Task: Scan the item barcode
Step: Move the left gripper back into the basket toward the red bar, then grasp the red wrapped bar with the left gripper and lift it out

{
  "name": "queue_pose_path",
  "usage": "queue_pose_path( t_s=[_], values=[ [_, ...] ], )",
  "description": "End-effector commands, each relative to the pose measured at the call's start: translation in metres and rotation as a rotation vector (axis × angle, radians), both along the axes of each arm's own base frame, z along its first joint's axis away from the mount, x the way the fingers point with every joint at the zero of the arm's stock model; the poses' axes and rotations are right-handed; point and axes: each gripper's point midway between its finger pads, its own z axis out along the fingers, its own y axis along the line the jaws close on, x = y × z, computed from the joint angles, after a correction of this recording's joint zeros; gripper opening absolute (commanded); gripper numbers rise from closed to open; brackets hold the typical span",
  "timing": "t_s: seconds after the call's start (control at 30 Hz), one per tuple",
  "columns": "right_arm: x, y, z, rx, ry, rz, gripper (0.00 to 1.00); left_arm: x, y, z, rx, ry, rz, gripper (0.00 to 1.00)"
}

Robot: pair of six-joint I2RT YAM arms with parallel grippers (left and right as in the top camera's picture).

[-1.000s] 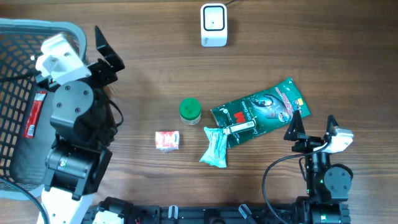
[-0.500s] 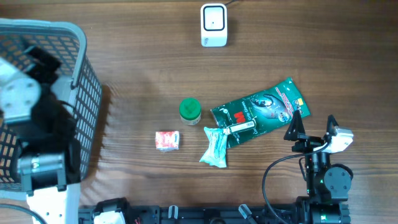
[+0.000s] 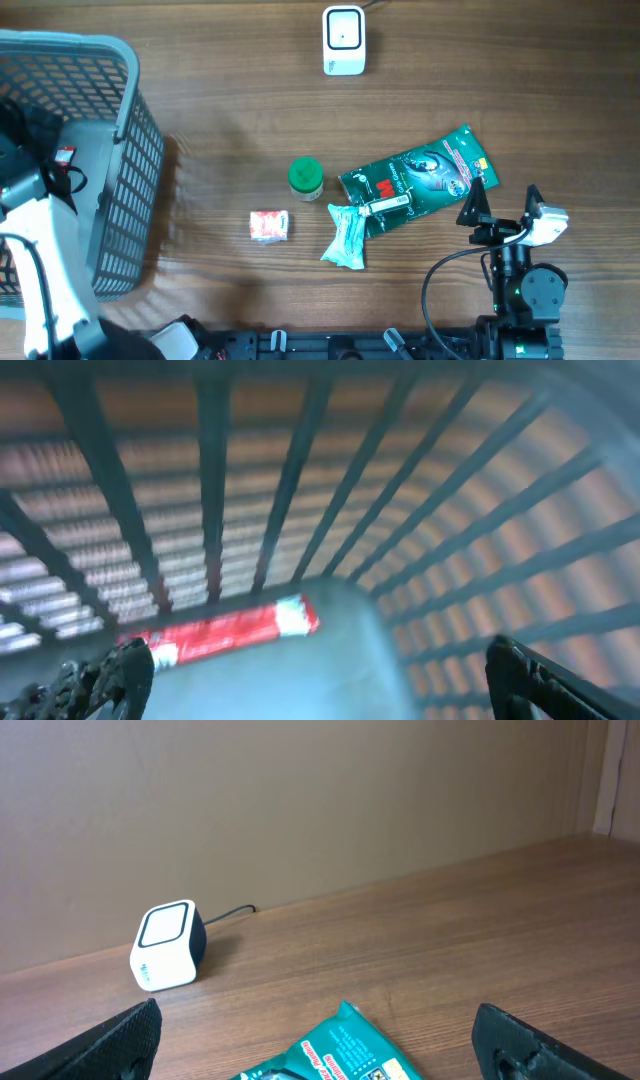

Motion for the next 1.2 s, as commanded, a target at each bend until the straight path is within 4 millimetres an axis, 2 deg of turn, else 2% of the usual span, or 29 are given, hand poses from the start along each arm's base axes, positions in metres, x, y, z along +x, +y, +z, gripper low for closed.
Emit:
queue_pose_path(
  t_s=[0.0, 0.13, 0.2, 0.3, 0.47, 0.6, 0.77, 0.93, 1.07, 1.17],
  values=[
    [0.000, 0.003, 0.002, -0.017, -0.007, 0.013, 1.00, 0.001, -0.004, -0.036, -0.102, 0.063, 0.007, 1.00],
    [0.000, 0.003, 0.002, -0.017, -0.007, 0.013, 1.00, -0.007, -0.008, -0.070, -0.218, 0.102, 0.093, 1.00],
    [0.000, 0.002, 0.002, -0.017, -0.007, 0.013, 1.00, -0.018, -0.010, -0.088, -0.291, 0.110, 0.207, 1.00],
    [0.000, 0.003, 0.002, -0.017, -0.007, 0.013, 1.00, -0.026, 0.000, -0.105, -0.277, 0.145, 0.301, 1.00],
    [0.000, 0.002, 0.002, -0.017, -0.007, 0.013, 1.00, -0.029, 0.009, -0.135, -0.262, 0.221, 0.338, 1.00],
    [0.000, 0.003, 0.002, -0.017, -0.007, 0.013, 1.00, -0.018, 0.018, -0.161, -0.256, 0.224, 0.343, 1.00],
    [0.000, 0.003, 0.002, -0.017, -0.007, 0.013, 1.00, -0.013, 0.031, -0.166, -0.226, 0.200, 0.365, 1.00],
    [0.000, 0.003, 0.002, -0.017, -0.007, 0.013, 1.00, -0.020, 0.044, -0.166, -0.221, 0.180, 0.399, 1.00],
    [0.000, 0.002, 0.002, -0.017, -0.007, 0.013, 1.00, -0.024, 0.046, -0.175, -0.234, 0.197, 0.410, 1.00],
    [0.000, 0.002, 0.002, -0.017, -0.007, 0.013, 1.00, -0.027, 0.044, -0.192, -0.252, 0.235, 0.411, 1.00]
  ],
)
